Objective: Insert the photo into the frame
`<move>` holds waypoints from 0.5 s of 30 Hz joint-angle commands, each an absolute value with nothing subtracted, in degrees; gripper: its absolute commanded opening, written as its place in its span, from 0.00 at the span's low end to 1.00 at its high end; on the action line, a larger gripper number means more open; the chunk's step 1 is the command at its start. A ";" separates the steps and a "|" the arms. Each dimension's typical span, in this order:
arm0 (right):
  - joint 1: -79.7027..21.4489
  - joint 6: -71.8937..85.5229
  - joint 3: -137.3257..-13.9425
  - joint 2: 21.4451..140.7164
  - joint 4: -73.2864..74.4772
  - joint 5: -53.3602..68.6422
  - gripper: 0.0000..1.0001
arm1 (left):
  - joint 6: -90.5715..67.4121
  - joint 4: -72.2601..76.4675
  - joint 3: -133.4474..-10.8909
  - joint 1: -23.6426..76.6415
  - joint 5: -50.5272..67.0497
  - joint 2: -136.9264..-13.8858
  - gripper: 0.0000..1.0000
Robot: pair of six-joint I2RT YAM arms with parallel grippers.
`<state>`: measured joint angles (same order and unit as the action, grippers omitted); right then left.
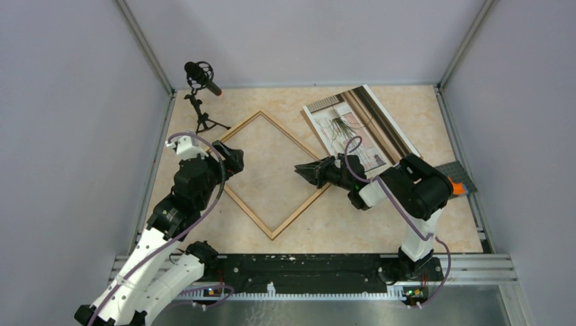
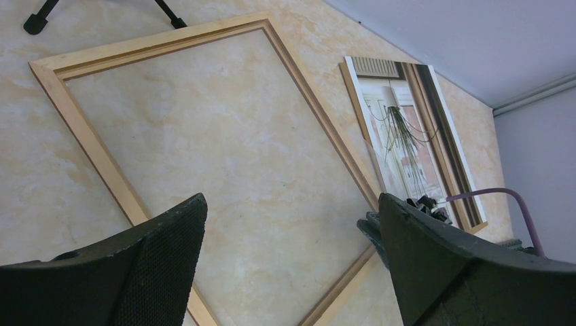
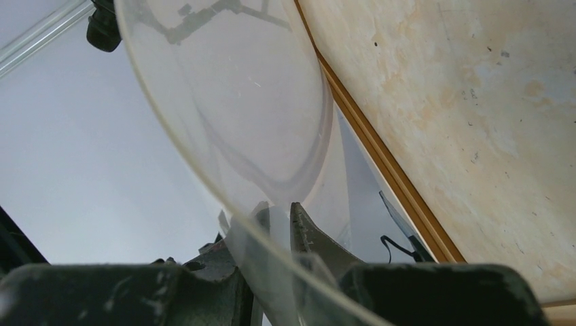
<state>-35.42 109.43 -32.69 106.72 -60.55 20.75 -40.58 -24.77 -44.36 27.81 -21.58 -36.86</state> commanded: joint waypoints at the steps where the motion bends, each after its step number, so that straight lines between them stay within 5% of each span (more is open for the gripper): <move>1: -35.21 111.57 -35.54 104.66 -65.28 22.27 0.00 | -40.94 -22.61 -44.02 27.82 -20.97 -36.38 0.98; 15: -37.36 114.42 -36.17 103.08 -62.34 19.28 0.00 | -41.09 -22.23 -43.46 27.82 -20.84 -36.47 0.98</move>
